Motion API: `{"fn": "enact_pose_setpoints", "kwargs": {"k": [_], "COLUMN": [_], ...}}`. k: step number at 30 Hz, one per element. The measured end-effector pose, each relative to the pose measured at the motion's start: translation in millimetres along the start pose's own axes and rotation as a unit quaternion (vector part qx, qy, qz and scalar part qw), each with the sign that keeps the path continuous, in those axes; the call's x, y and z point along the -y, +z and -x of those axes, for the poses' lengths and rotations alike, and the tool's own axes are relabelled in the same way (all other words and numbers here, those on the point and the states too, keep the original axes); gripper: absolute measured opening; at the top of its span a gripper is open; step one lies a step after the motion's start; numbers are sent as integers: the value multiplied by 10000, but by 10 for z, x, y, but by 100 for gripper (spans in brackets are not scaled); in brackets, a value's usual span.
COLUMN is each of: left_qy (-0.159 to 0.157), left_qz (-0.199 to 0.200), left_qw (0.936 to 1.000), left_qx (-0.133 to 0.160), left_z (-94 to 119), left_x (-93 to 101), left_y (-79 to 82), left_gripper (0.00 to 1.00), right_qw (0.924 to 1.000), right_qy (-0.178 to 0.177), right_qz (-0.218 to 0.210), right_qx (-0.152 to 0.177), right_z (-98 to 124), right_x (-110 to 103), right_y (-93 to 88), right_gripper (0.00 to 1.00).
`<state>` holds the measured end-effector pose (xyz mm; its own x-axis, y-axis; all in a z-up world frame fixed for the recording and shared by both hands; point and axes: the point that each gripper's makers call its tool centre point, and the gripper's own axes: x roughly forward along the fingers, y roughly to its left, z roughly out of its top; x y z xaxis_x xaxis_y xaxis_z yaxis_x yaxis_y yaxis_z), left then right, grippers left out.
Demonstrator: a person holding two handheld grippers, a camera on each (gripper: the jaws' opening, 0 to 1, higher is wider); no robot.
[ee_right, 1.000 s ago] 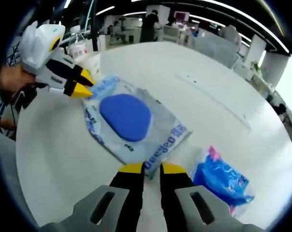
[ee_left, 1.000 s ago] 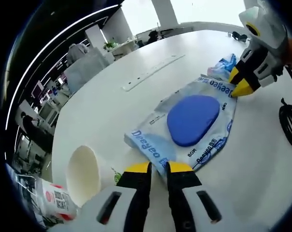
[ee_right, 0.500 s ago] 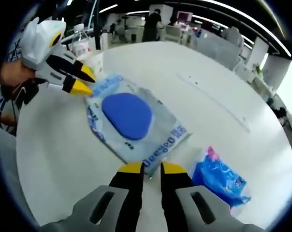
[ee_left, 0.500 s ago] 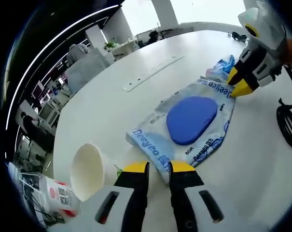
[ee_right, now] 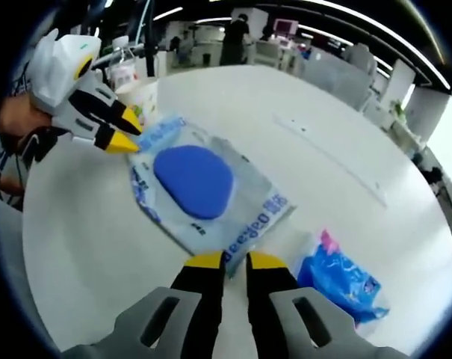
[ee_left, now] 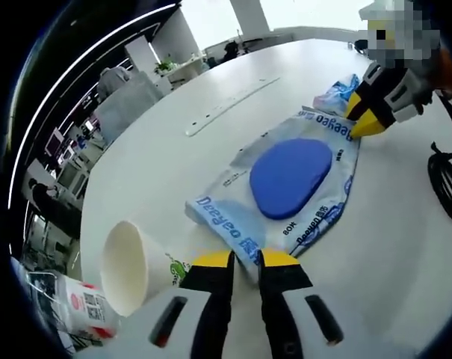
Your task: Arrange the tabletop items into an orderly group along one side of the table until the central work area is clear of visible clutter.
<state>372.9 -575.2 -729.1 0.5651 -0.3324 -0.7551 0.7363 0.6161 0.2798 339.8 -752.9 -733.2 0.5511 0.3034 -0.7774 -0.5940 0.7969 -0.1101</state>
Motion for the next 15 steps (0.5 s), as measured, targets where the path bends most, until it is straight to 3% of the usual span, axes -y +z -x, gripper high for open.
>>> {"fn": "enact_pose_setpoints", "kwargs": {"k": [15], "left_qy": [22], "left_qz": [-309], "left_qw": [9995], "left_qx": [-21], "left_z": [-72], "left_x": [-41], "left_y": [45], "left_gripper": [12], "right_qw": [9999], "right_qy": [8], "right_qz": [-172], "right_qx": [-17], "right_z": [-17], "right_x": [-30], "right_y": [-6], "right_gripper": [7]}}
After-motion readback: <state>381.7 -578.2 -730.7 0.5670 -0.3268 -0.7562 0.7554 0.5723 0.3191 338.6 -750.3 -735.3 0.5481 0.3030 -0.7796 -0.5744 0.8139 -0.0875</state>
